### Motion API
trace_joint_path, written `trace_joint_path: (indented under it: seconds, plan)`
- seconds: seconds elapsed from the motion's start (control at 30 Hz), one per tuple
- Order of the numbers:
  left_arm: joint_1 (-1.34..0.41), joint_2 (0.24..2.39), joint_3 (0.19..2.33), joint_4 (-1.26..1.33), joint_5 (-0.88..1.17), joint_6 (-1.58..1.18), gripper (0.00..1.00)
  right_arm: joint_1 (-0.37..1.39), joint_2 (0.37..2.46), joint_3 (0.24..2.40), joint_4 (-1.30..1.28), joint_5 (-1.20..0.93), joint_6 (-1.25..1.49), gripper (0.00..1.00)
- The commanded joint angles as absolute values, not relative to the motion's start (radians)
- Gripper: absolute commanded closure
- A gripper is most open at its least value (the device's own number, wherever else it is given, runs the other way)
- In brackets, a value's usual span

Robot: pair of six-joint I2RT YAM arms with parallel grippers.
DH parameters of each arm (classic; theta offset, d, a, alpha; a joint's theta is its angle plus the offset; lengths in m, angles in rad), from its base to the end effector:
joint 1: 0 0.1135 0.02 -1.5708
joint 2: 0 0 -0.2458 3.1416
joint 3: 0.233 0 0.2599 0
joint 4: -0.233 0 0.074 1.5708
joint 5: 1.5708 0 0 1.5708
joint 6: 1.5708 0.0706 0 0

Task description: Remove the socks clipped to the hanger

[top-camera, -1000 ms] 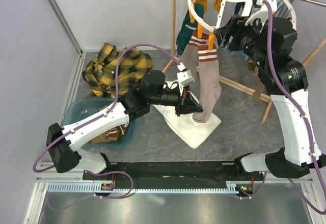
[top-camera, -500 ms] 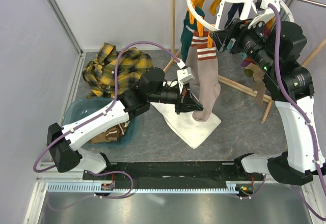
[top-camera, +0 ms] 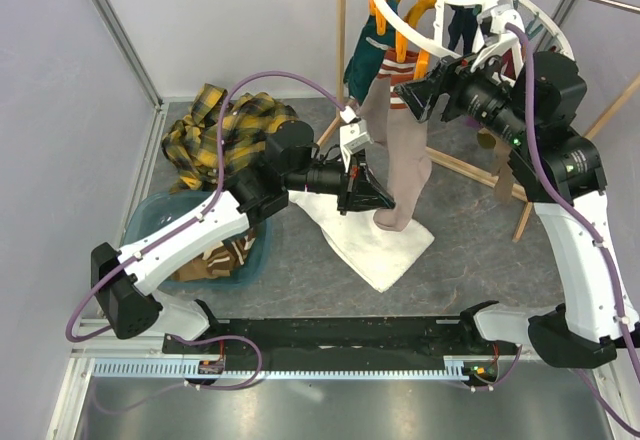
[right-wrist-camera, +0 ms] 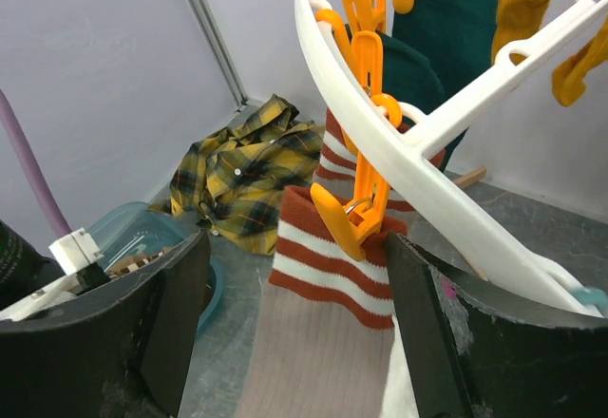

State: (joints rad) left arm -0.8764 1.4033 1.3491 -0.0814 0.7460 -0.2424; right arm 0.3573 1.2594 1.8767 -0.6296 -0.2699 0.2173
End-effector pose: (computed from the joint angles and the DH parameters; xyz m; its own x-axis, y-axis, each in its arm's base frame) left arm 0.1932 -0.3069 0.3851 -0.3227 0.1121 -0.9398 0.9448 -0.0205 -0.3269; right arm 0.2353 0.1079 0.5410 -0.1378 0.1704 -0.9757 -0.5706 0.7916 0.2188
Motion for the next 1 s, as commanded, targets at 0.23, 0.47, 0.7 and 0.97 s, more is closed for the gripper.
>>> trace_joint_path:
  seconds: [0.23, 0.47, 0.7, 0.97]
  plan:
    - [-0.864, 1.422, 1.408, -0.089, 0.836, -0.281, 0.98, 0.359, 1.259, 1.799, -0.477, -0.227, 0.176, 0.15]
    - [-0.85, 1.43, 1.413, -0.087, 0.865, -0.281, 0.98, 0.359, 1.25, 1.736, -0.374, -0.238, 0.158, 0.14]
    - [-0.841, 1.437, 1.419, -0.089, 0.877, -0.279, 0.98, 0.359, 1.256, 1.714, -0.328, -0.245, 0.126, 0.2]
    - [-0.841, 1.445, 1.424, -0.081, 0.89, -0.287, 0.98, 0.359, 1.223, 1.646, -0.238, -0.268, 0.118, 0.29]
